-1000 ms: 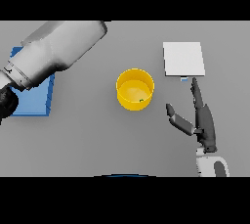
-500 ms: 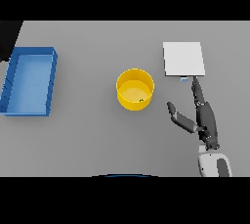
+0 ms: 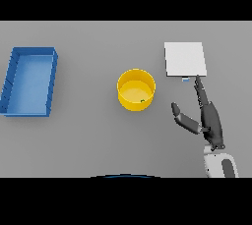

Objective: Pick up the red beaker and tilt it to pour out 1 green nut into yellow bowl. Pick up the yellow bowl and place it on the metallic measuring scale.

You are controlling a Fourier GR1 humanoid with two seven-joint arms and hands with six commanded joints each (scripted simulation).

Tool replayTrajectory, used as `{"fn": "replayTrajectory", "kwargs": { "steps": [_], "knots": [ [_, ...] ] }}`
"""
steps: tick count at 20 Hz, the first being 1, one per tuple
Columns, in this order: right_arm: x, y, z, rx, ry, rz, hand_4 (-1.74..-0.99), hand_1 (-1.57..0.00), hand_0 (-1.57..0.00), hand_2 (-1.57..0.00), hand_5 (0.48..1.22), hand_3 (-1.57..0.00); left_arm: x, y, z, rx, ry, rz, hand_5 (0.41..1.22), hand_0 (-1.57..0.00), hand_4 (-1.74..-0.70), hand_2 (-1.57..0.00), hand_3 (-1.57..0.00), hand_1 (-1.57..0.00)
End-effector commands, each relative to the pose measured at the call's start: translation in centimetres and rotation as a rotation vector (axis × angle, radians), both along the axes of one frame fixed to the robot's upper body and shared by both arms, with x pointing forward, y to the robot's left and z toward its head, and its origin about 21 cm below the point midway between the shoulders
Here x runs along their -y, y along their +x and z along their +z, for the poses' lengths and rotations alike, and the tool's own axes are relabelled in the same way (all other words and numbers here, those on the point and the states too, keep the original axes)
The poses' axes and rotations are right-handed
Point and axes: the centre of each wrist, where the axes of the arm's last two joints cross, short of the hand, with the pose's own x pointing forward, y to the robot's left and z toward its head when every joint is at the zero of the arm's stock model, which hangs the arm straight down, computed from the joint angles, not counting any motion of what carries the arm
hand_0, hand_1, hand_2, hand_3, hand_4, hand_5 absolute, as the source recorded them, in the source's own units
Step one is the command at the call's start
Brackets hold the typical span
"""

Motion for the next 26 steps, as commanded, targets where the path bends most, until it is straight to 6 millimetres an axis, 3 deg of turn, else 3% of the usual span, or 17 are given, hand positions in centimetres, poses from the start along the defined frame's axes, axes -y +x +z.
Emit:
{"fn": "replayTrajectory", "kwargs": {
  "steps": [1,7,11,14,16,17,18,19,20,22,24,26],
  "knots": [
    [-0.3,-0.2,-0.1,0.003,-0.004,0.008,-1.212,0.0,0.0,0.0,0.641,0.0,0.0,-0.7,-0.9,-0.004,-0.022,0.027,1.221,-1.57,-1.74,-1.57,-1.46,-1.57],
    [-0.8,0.3,-0.2,-0.013,-0.008,0.008,-1.217,0.0,0.0,0.0,0.664,0.0,-0.5,-5.9,-7.2,-0.053,-0.14,0.121,1.221,-1.57,-1.74,-1.57,-1.45,-1.57],
    [-0.2,0.0,-0.1,-0.005,-0.011,0.015,-1.217,0.0,0.0,0.0,0.666,0.0,-0.2,-7.5,-9.6,-0.078,-0.187,0.16,1.221,-1.57,-1.74,-1.57,-1.51,-1.57],
    [-0.4,-0.3,-0.2,0.001,-0.024,0.01,-1.207,0.0,0.0,0.0,0.665,0.0,-0.4,-8.1,-10.7,-0.102,-0.197,0.188,1.117,-1.57,-1.74,-1.57,-1.54,-1.57],
    [-0.5,-0.2,-0.3,-0.006,-0.015,0.008,-1.205,0.0,0.0,0.0,0.664,0.0,-0.7,-8.5,-11.7,-0.131,-0.18,0.199,0.967,-1.57,-1.74,-1.57,-1.55,-1.57],
    [-0.8,-0.2,-0.4,0.0,-0.015,0.012,-1.202,0.0,0.0,0.0,0.667,0.0,-0.8,-8.7,-11.7,-0.152,-0.157,0.183,0.908,-1.57,-1.67,-1.57,-1.55,-1.57],
    [-0.8,-0.3,-0.4,0.0,-0.016,0.012,-1.197,0.0,0.0,0.0,0.664,0.0,-0.8,-8.8,-11.7,-0.163,-0.149,0.178,0.865,-1.57,-1.53,-1.57,-1.5,-1.57],
    [-0.7,-0.3,-0.4,-0.001,-0.015,0.013,-1.192,0.0,0.0,0.0,0.663,0.0,-0.8,-8.8,-11.6,-0.176,-0.141,0.164,0.83,-1.56,-1.37,-1.43,-1.36,-1.45],
    [-0.3,-0.4,-0.4,0.0,-0.009,0.012,-1.188,0.0,0.0,0.0,0.663,0.0,-0.6,-9.2,-11.2,-0.236,-0.154,0.117,0.803,-1.46,-1.23,-1.19,-1.13,-1.18],
    [-0.3,-0.4,-0.4,0.003,-0.018,0.012,-1.185,0.0,0.0,0.0,0.665,0.0,-0.9,-9.3,-10.6,-0.319,-0.169,0.074,0.758,-0.93,-1.03,-0.77,-0.72,-0.76],
    [-0.5,-0.7,-0.4,0.002,-0.018,0.012,-1.182,0.0,0.0,0.0,0.667,0.0,-0.7,-9.7,-10.1,-0.37,-0.171,0.027,0.723,-0.6,-0.92,-0.49,-0.46,-0.48],
    [-0.4,-0.6,-0.3,-0.011,-0.018,-0.001,-1.187,0.0,0.0,0.0,0.667,0.0,-1.3,-10.0,-9.9,-0.393,-0.174,0.01,0.698,-0.38,-0.85,-0.31,-0.3,-0.31]
  ]
}}
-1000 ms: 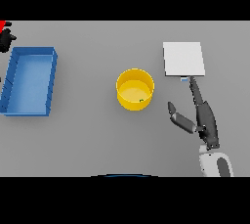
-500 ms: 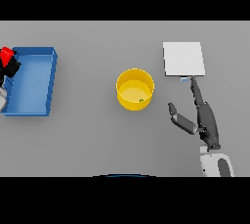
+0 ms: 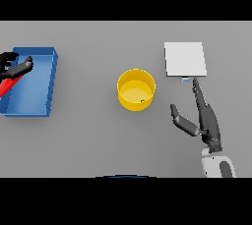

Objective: Pick up the red beaker and tilt it to pour out 1 green nut into yellow bowl. Pick up the yellow bowl and place it on the metallic measuring scale.

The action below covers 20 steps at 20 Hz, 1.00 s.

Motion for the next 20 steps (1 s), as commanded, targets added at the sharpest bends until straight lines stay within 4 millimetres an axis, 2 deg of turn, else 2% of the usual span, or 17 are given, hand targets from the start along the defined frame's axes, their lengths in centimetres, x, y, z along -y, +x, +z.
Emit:
{"fn": "replayTrajectory", "kwargs": {
  "steps": [1,5,9,11,13,16,20],
  "knots": [
    [0.2,0.0,0.0,0.007,0.001,0.002,-1.189,0.0,0.0,0.0,0.666,0.0,0.1,-0.2,0.2,0.002,-0.012,-0.002,0.688,-0.3,-0.83,-0.25,-0.24,-0.25],
    [-0.7,-0.4,0.5,-0.001,-0.009,0.011,-1.193,0.0,0.0,0.0,0.66,0.0,0.5,0.1,0.5,0.047,-0.03,-0.009,0.674,-0.12,-0.79,-0.1,-0.1,-0.1],
    [-0.6,0.0,0.8,-0.013,-0.093,0.009,-1.198,0.0,0.0,0.0,0.662,0.0,0.7,0.5,0.5,0.104,-0.065,-0.018,0.671,-0.05,-0.79,-0.04,-0.04,-0.04],
    [-0.8,0.7,1.0,0.009,-0.107,0.099,-1.162,0.0,0.0,0.0,0.694,0.0,0.7,0.9,0.8,0.112,-0.058,-0.02,0.679,-0.03,-0.78,-0.03,-0.02,-0.03],
    [-0.7,1.7,1.9,0.033,-0.188,0.166,-1.202,0.0,0.0,0.0,0.709,0.0,0.5,0.8,0.2,0.105,-0.063,-0.014,0.693,-0.02,-0.78,-0.02,-0.02,-0.02],
    [-1.1,3.4,3.6,0.037,-0.327,0.27,-1.255,0.0,0.0,0.0,0.7,0.0,1.0,0.7,0.3,0.107,-0.065,-0.023,0.707,-0.01,-0.79,-0.01,-0.01,-0.01],
    [-1.9,5.7,5.5,0.065,-0.633,0.388,-1.279,0.0,0.0,0.0,0.671,0.0,1.3,0.5,0.0,0.101,-0.069,-0.032,0.708,0.0,-0.8,0.0,0.0,0.0]
  ]
}}
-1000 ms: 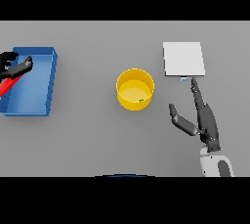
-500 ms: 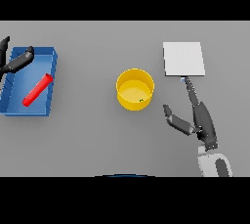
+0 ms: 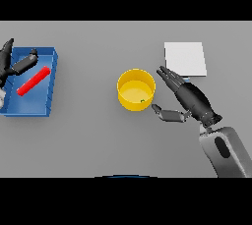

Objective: Pick up the red beaker and tilt it to pour out 1 green nut into yellow bowl. Pick up the yellow bowl and place it on the metallic measuring scale.

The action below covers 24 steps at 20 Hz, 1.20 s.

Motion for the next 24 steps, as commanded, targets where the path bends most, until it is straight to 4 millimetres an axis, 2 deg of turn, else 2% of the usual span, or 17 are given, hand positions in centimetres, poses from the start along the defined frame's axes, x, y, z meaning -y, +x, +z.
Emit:
{"fn": "replayTrajectory", "kwargs": {
  "steps": [1,5,11,12,14,18,24],
  "knots": [
    [-0.2,0.4,0.3,0.008,-0.059,0.037,-1.278,0.0,0.0,0.0,0.669,0.0,0.1,0.0,0.0,-0.001,-0.006,0.001,0.708,0.0,-0.8,0.0,0.0,0.0],
    [-2.0,2.5,1.0,0.02,-0.239,0.171,-1.269,0.0,0.0,0.0,0.662,0.0,0.0,0.3,0.1,0.005,-0.005,0.004,0.721,0.0,-0.8,0.0,0.0,0.0],
    [-3.7,4.5,1.5,-0.007,-0.37,0.322,-1.277,0.0,0.0,0.0,0.677,0.0,-0.1,0.5,0.2,-0.004,0.012,0.002,0.718,0.0,-0.8,0.0,0.0,0.0],
    [-3.5,5.0,1.7,-0.016,-0.39,0.339,-1.269,0.0,0.0,0.0,0.683,0.0,-0.1,0.4,0.3,0.002,0.006,-0.004,0.717,0.0,-0.8,0.0,0.0,0.0],
    [-4.7,5.6,1.6,-0.026,-0.422,0.366,-1.255,0.0,0.0,0.0,0.686,0.0,-0.3,0.4,0.2,-0.002,0.003,0.002,0.717,0.0,-0.79,0.0,0.0,0.0],
    [-5.4,6.3,0.4,-0.077,-0.461,0.426,-1.243,0.0,0.0,0.0,0.682,0.0,0.0,0.7,0.5,0.003,0.005,-0.01,0.729,0.0,-0.8,0.0,0.0,0.0],
    [-7.2,7.1,-0.3,-0.129,-0.547,0.45,-1.295,0.0,0.0,0.0,0.671,0.0,-0.5,0.6,0.5,-0.002,0.007,-0.008,0.735,0.0,-0.8,0.0,0.0,0.0]
  ]
}}
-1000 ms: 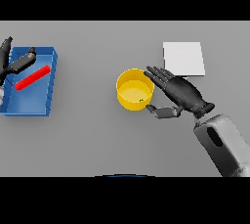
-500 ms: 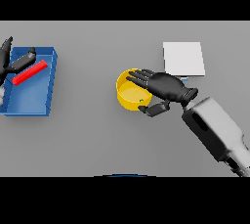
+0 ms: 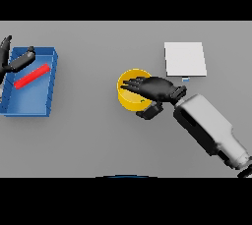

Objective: Pick up the red beaker and tilt it to pour out 1 green nut into yellow bowl. Pick up the yellow bowl and place it on the metallic measuring scale.

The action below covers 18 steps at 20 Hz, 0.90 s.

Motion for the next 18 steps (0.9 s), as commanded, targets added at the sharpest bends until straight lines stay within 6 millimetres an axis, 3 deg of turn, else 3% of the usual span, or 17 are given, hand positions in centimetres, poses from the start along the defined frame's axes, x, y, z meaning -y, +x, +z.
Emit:
{"fn": "replayTrajectory", "kwargs": {
  "steps": [1,6,9,11,14,16,18],
  "knots": [
    [0.4,0.3,-0.2,-0.011,-0.015,0.0,-1.3,0.0,0.0,0.0,0.671,0.0,0.0,-0.2,-0.1,-0.002,-0.003,0.002,0.737,0.0,-0.8,0.0,0.0,0.0],
    [-0.5,0.5,-0.2,-0.023,-0.089,0.027,-1.304,0.0,0.0,0.0,0.713,0.0,-0.2,-0.2,-0.1,0.004,0.012,-0.006,0.731,0.0,-0.79,0.0,0.0,0.0],
    [-1.0,0.5,-0.5,-0.024,-0.12,0.016,-1.339,-0.04,-0.02,-0.07,0.784,-0.09,-0.1,-0.1,-0.2,0.003,0.0,-0.006,0.725,0.0,-0.79,0.0,0.0,0.0],
    [-1.2,0.2,-0.4,-0.009,-0.133,0.04,-1.387,-0.24,-0.26,-0.23,0.9,-0.25,0.1,0.2,-0.1,0.012,-0.001,-0.011,0.722,0.0,-0.79,0.0,0.0,0.0],
    [-0.9,0.1,-0.2,-0.039,-0.16,0.043,-1.534,-0.85,-0.89,-0.81,1.057,-0.59,-0.6,0.1,0.5,0.023,0.002,0.003,0.726,0.0,-0.8,0.0,0.0,0.0],
    [-1.2,0.3,-0.3,-0.06,-0.167,0.037,-1.604,-1.11,-1.14,-1.09,1.116,-0.87,-0.4,-0.1,0.4,0.021,0.001,0.002,0.728,0.0,-0.8,0.0,0.0,0.0],
    [-0.8,0.4,-0.2,-0.077,-0.166,0.041,-1.649,-1.27,-1.29,-1.26,1.154,-1.02,-0.3,-0.2,0.5,0.02,0.0,-0.005,0.727,0.0,-0.8,0.0,0.0,0.0]
  ]
}}
